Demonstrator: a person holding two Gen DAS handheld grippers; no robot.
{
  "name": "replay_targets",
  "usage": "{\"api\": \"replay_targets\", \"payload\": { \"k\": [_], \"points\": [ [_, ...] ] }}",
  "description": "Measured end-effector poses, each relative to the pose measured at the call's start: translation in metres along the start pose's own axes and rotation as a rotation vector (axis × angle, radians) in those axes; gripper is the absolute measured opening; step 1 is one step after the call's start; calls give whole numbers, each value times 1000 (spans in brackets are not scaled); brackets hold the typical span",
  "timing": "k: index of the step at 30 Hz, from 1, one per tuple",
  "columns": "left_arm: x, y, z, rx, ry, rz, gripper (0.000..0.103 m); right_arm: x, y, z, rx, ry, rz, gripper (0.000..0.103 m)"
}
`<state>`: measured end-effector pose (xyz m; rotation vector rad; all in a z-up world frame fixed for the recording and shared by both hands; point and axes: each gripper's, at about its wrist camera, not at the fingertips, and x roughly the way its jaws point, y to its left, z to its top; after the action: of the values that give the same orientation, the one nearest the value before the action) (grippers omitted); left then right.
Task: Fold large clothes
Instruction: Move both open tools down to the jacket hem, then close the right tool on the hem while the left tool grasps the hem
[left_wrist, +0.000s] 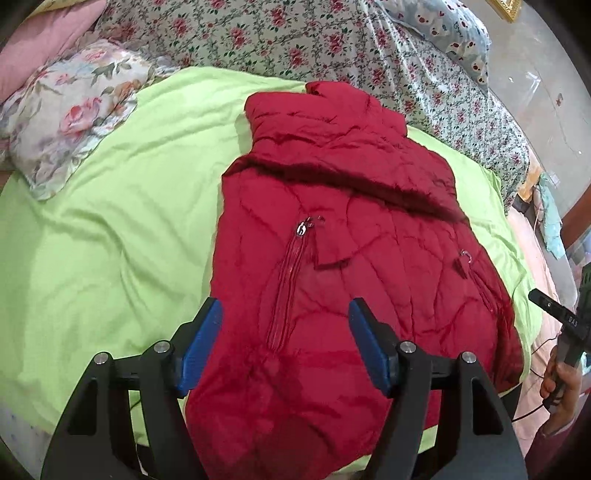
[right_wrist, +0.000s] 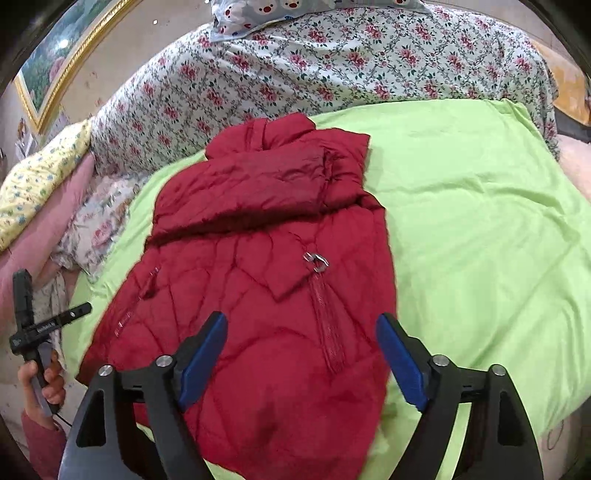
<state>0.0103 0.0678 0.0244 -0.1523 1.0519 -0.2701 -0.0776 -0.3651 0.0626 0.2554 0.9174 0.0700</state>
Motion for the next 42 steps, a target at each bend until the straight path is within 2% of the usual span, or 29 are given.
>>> {"api": "replay_targets", "payload": {
  "k": [8, 13, 23, 28, 32, 34, 36, 39, 42],
  "points": [
    [2, 8, -19, -10, 36, 28, 70, 3, -11, -29, 21, 70, -33, 86],
    [2, 16, -29, -24, 49, 38, 75, 6, -11, -42, 33, 108, -53, 86],
    [14, 22, -40, -26, 113, 31, 75, 32, -4, -58, 35, 219, -38, 86],
    [20, 22, -48, -12, 141, 45, 75, 30, -5, -63, 28, 243, -26, 85],
    [18, 33, -53, -41, 138, 65, 75, 25, -9, -67, 23, 243, -18, 79],
    [17, 39, -56, -58, 143, 43, 75, 23, -7, -68, 17, 242, -16, 74],
    [17, 42, -58, -69, 156, 12, 75, 22, -6, -70, 0, 244, -24, 64],
    [16, 39, -60, -45, 159, 11, 75, 20, -2, -72, -38, 245, -45, 53],
    [17, 31, -62, -15, 165, 5, 75, 17, -1, -73, -52, 246, -54, 47]
  ]
}}
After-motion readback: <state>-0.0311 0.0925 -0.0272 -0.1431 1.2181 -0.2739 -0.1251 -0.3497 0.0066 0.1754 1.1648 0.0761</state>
